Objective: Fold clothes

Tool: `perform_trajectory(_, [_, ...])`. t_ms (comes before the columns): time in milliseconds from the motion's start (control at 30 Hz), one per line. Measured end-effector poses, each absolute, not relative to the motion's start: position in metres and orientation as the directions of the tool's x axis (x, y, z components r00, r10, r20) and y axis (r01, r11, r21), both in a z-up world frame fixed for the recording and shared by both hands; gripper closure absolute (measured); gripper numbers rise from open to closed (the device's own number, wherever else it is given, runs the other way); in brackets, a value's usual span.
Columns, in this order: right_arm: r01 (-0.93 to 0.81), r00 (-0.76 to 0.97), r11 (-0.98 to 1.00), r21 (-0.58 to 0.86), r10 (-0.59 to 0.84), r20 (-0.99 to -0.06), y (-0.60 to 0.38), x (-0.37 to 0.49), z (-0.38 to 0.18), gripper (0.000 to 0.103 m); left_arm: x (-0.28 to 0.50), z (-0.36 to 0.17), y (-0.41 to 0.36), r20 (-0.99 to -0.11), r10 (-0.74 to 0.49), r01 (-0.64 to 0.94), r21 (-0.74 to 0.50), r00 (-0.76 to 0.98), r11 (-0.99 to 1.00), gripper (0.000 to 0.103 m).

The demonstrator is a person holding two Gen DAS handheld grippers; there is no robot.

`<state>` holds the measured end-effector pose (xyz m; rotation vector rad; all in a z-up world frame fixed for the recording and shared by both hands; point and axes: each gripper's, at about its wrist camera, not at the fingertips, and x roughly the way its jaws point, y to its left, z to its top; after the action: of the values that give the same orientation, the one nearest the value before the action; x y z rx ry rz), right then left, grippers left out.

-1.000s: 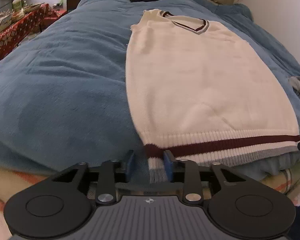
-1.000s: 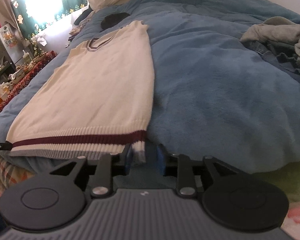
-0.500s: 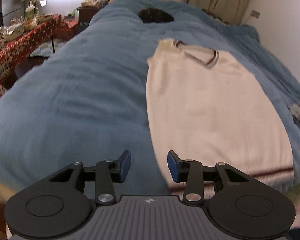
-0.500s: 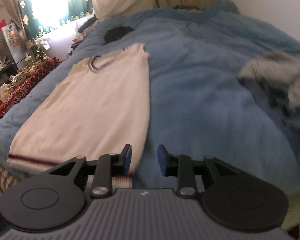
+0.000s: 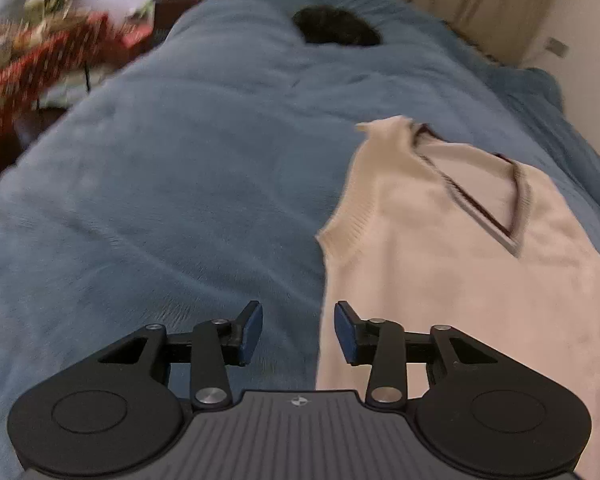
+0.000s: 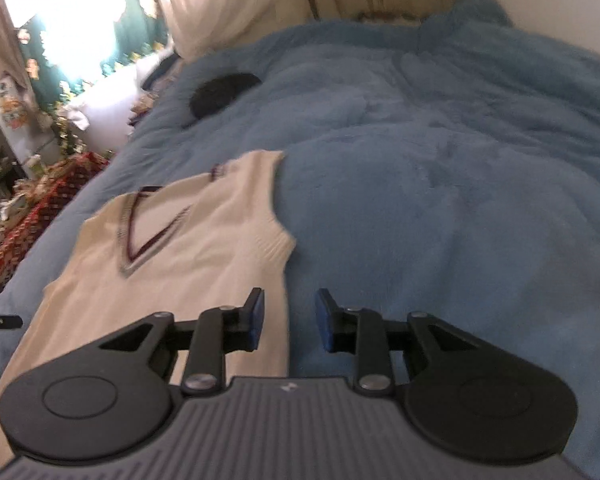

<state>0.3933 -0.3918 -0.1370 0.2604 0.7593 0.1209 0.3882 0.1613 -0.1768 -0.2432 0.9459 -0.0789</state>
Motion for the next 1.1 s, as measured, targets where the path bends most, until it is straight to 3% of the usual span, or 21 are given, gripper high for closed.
perform_trajectory(33, [-0.005,0.706,0.954,0.300,0.216,-0.674,-0.395,0.405,-0.141,0.078,0.396,-0.180,0.162,-0.801,-0.180,-0.052,-0.253,0.571,0.966,0.067])
perform_trajectory(167, [0.053,0.650,0.919,0.392,0.266,-0.712,-0.402,0.421,-0.148,0.079,0.410,-0.179,0.161,-0.823,-0.206,-0.099,-0.301,0.530,0.948,0.067])
perform_trajectory(600, [0.084,0.551,0.933,0.351,0.250,-0.796,-0.378,0.450,-0.156,0.079,0.433,-0.170,0.148,-0.870,-0.162,-0.069,-0.218,0.465,0.974,0.067])
perform_trajectory(733, [0.078,0.548,0.937,0.341,0.246,-0.800,-0.377,0.453,-0.159,0.094,0.443,-0.184,0.146,-0.878,-0.177,-0.076,-0.234,0.445,0.969,0.067])
perform_trajectory(900, [0.058,0.557,0.968,0.245,0.173,-0.813,-0.366,0.452,-0.150,0.096,0.455,-0.198,0.142,-0.882,-0.175,-0.065,-0.226,0.438,0.972,0.064])
perform_trajectory(933, [0.059,0.559,0.971,0.231,0.159,-0.814,-0.365,0.451,-0.148,0.097,0.456,-0.200,0.143,-0.878,-0.189,-0.073,-0.245,0.439,0.967,0.073])
perform_trajectory(967, [0.063,0.561,0.975,0.214,0.143,-0.815,-0.365,0.451,-0.146,0.097,0.455,-0.201,0.145,-0.869,-0.221,-0.074,-0.281,0.443,0.957,0.096])
perform_trajectory(1000, [0.071,0.564,0.979,0.191,0.119,-0.817,-0.365,0.451,-0.143,0.098,0.454,-0.199,0.146,-0.866,-0.232,-0.078,-0.295,0.444,0.952,0.098])
perform_trajectory(1100, [0.090,0.573,0.986,0.142,0.066,-0.817,-0.371,0.451,-0.135,0.099,0.450,-0.185,0.141,-0.864,-0.147,-0.029,-0.183,0.481,0.983,0.098])
